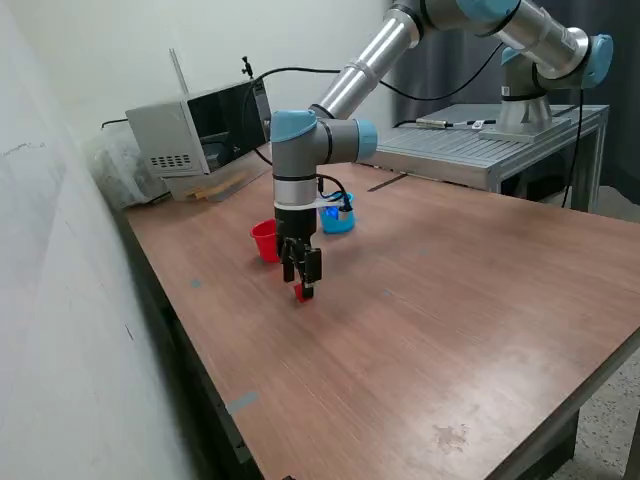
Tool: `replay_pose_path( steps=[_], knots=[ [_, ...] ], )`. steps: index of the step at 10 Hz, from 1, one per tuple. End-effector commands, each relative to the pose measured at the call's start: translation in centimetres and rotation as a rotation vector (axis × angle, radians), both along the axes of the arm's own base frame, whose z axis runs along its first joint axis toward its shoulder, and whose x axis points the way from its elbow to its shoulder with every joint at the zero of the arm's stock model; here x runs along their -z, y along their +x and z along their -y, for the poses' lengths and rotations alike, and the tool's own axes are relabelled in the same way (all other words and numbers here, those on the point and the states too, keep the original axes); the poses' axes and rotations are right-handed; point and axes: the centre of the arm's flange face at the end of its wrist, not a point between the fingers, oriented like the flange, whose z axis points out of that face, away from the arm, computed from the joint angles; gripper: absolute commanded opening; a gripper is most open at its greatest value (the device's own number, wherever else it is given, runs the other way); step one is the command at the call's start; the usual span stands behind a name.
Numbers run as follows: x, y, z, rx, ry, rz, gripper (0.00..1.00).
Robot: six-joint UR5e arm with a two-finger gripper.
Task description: Place red objects in the red bin, and blue objects in the blue bin.
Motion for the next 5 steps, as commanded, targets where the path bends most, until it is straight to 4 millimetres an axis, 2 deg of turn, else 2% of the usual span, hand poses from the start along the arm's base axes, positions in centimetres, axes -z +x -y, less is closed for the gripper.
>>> replay_pose_path(
  steps=[1, 4, 5],
  knots=[
    [0.09, -0.03, -0.17, 0.002, 0.001, 0.0, 0.0],
    [0.33, 0.12, -0.12, -0.002, 0.009, 0.007, 0.0],
    [-0.21, 0.37, -0.68, 0.007, 0.067, 0.012, 0.0]
  ],
)
